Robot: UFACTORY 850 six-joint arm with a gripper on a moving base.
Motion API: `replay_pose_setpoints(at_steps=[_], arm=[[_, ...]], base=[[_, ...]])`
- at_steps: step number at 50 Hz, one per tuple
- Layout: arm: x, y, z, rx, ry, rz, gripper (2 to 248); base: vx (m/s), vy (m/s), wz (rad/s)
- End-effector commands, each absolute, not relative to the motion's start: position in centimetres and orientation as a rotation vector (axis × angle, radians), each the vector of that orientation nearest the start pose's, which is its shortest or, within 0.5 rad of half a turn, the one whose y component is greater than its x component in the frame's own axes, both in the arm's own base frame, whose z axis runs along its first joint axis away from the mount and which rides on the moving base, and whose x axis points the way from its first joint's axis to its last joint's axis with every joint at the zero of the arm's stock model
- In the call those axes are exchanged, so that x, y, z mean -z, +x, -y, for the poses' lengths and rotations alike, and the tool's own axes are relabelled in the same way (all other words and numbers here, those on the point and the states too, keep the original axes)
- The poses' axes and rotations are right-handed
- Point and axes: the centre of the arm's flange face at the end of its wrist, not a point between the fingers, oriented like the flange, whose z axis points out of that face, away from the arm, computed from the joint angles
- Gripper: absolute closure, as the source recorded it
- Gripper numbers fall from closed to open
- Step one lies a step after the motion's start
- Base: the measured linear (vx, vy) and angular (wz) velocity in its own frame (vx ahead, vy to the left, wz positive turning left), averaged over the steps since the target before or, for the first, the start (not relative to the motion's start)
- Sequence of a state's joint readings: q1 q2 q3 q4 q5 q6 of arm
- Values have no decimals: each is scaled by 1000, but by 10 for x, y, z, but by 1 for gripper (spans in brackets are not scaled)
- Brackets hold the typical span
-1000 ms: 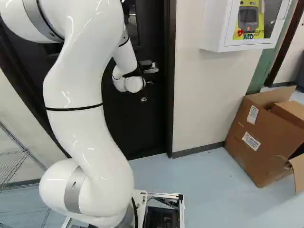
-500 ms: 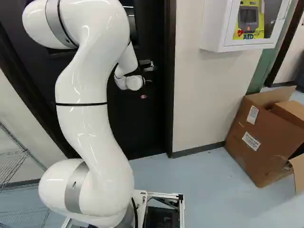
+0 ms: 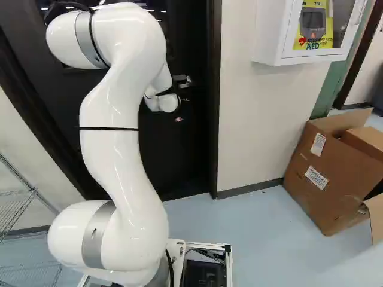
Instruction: Open the door and move inside
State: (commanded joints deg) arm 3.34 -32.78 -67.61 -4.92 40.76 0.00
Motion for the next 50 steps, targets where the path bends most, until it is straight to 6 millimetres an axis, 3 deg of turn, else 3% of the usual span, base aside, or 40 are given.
replay_pose_setpoints(at_steps=[50], arm=[[-395,677,-130,1804,-2361,630,3]], base=[[0,0,0]])
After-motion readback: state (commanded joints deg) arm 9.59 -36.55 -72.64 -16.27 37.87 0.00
